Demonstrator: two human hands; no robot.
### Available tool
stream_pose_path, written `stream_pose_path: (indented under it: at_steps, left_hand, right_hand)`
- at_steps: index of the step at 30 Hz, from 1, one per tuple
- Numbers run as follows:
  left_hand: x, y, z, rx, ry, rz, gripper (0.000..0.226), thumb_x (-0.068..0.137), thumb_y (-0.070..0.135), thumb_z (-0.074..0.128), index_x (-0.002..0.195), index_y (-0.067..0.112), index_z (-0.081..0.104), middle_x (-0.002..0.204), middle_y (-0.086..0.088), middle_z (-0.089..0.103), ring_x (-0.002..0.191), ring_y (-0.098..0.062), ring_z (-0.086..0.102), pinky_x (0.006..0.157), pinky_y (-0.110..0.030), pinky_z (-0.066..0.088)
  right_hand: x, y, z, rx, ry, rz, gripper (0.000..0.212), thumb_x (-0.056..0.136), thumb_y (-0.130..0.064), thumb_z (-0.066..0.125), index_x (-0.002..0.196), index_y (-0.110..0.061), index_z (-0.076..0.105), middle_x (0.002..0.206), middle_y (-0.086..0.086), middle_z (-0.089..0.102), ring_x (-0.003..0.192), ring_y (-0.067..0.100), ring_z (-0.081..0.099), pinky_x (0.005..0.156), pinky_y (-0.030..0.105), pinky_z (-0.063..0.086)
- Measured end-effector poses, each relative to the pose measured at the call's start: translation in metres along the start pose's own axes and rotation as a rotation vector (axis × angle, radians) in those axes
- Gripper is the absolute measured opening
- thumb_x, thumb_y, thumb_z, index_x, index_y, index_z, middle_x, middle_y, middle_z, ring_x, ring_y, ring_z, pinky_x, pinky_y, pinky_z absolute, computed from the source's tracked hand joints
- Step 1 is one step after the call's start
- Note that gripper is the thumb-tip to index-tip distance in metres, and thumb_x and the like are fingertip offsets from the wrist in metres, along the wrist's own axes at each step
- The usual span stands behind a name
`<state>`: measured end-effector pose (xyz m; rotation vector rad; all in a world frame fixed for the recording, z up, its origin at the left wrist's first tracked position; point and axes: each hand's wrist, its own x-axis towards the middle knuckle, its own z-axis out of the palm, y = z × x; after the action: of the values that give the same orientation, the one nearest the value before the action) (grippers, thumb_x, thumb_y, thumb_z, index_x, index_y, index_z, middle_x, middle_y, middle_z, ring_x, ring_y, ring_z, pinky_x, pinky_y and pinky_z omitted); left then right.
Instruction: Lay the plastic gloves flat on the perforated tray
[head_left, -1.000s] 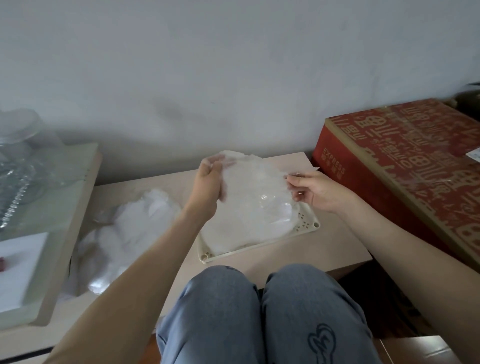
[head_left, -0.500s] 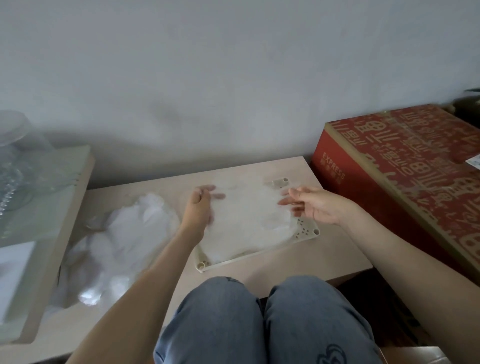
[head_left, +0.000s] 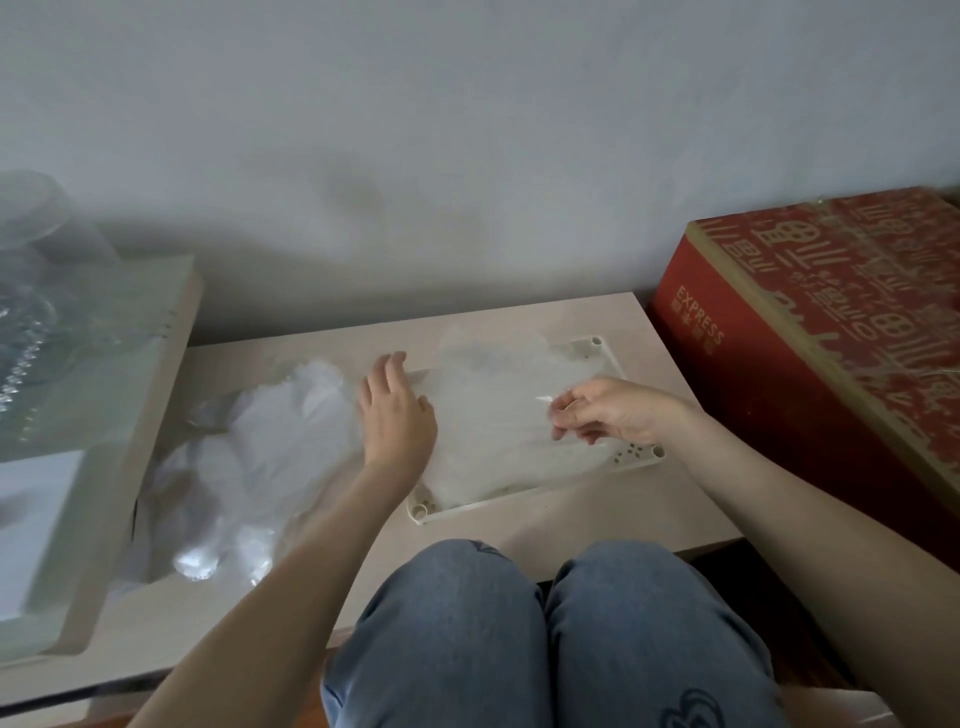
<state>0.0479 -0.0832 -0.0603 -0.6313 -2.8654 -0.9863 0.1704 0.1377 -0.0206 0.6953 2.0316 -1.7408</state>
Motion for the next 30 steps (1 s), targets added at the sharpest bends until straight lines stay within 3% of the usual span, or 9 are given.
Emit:
stream_pose_path:
  at_steps: [2,4,6,7,8,10,13,20,30]
  left_hand:
    - [-0.001,0.007,-0.002,0.008,0.152,0.165,0.042,0.086,-0.001,0.050,0.126,0.010,0.052,0.141,-0.016,0.039,0.122,-0.035,0.035,0.103,-0.044,0.031]
    - [-0.002,0.014,-0.001,-0.018,0.246,0.429,0.032,0.082,0.002,0.049,0.110,0.013,0.060,0.132,-0.014,0.050,0.112,-0.030,0.043,0.091,-0.039,0.033]
    - [-0.002,0.017,0.005,0.026,0.150,0.639,0.024,0.088,0.013,0.046,0.105,0.014,0.063,0.128,-0.011,0.057,0.113,-0.027,0.050,0.092,-0.036,0.030]
    - [-0.003,0.018,0.009,0.089,0.035,0.651,0.028,0.093,0.022,0.043,0.111,0.014,0.062,0.134,-0.010,0.055,0.120,-0.028,0.050,0.099,-0.037,0.028]
    - [-0.005,0.018,0.013,0.177,-0.112,0.591,0.037,0.098,0.032,0.038,0.125,0.015,0.056,0.145,-0.010,0.044,0.133,-0.029,0.041,0.108,-0.039,0.022]
    - [-0.008,0.012,0.022,0.357,-0.426,0.356,0.061,0.101,0.050,0.024,0.151,0.015,0.022,0.161,-0.008,0.005,0.149,-0.025,0.002,0.118,-0.043,0.001]
    - [-0.011,-0.001,0.030,0.494,-0.615,0.248,0.073,0.098,0.059,0.016,0.153,0.019,-0.012,0.158,-0.008,-0.022,0.145,-0.025,-0.021,0.116,-0.047,-0.012]
    - [-0.006,-0.007,0.034,0.571,-0.732,0.299,0.073,0.097,0.061,0.017,0.150,0.027,-0.020,0.156,-0.007,-0.028,0.145,-0.026,-0.023,0.116,-0.047,-0.012]
    - [-0.005,-0.007,0.034,0.619,-0.735,0.306,0.074,0.095,0.063,0.014,0.149,0.027,-0.021,0.156,-0.006,-0.029,0.145,-0.026,-0.022,0.117,-0.051,-0.011]
  right_hand:
    - [0.002,-0.001,0.005,-0.059,0.025,0.002,0.002,0.092,-0.008,0.060,0.090,-0.007,0.061,0.079,0.003,0.070,0.061,0.008,0.049,0.054,0.019,0.041]
    - [0.004,-0.003,0.012,-0.110,0.105,-0.005,0.004,0.092,-0.009,0.060,0.089,-0.006,0.061,0.077,0.005,0.069,0.057,0.009,0.047,0.046,0.019,0.036]
    - [0.007,-0.005,0.017,-0.132,0.166,-0.014,0.007,0.091,-0.009,0.060,0.086,-0.005,0.061,0.075,0.007,0.068,0.054,0.009,0.044,0.040,0.019,0.032]
    - [0.008,-0.005,0.018,-0.131,0.180,-0.014,0.008,0.091,-0.010,0.060,0.085,-0.005,0.061,0.075,0.007,0.068,0.053,0.009,0.044,0.039,0.018,0.032]
    - [0.008,-0.006,0.020,-0.131,0.186,-0.010,0.009,0.091,-0.010,0.061,0.084,-0.005,0.061,0.074,0.008,0.068,0.053,0.009,0.045,0.038,0.018,0.032]
    - [0.008,-0.004,0.019,-0.134,0.195,0.006,0.010,0.091,-0.011,0.062,0.085,-0.004,0.062,0.074,0.007,0.068,0.053,0.010,0.047,0.039,0.018,0.033]
    - [0.005,-0.001,0.015,-0.160,0.214,0.034,0.012,0.092,-0.014,0.061,0.090,-0.002,0.063,0.073,0.006,0.069,0.054,0.010,0.050,0.042,0.019,0.036]
    - [0.001,0.001,0.010,-0.211,0.242,0.059,0.014,0.094,-0.015,0.056,0.082,-0.009,0.061,0.074,0.005,0.068,0.055,0.011,0.051,0.047,0.021,0.038]
    - [-0.002,0.004,0.002,-0.112,0.276,-0.044,0.012,0.088,0.003,0.059,0.093,-0.008,0.059,0.077,0.005,0.063,0.068,0.012,0.060,0.060,0.020,0.047]
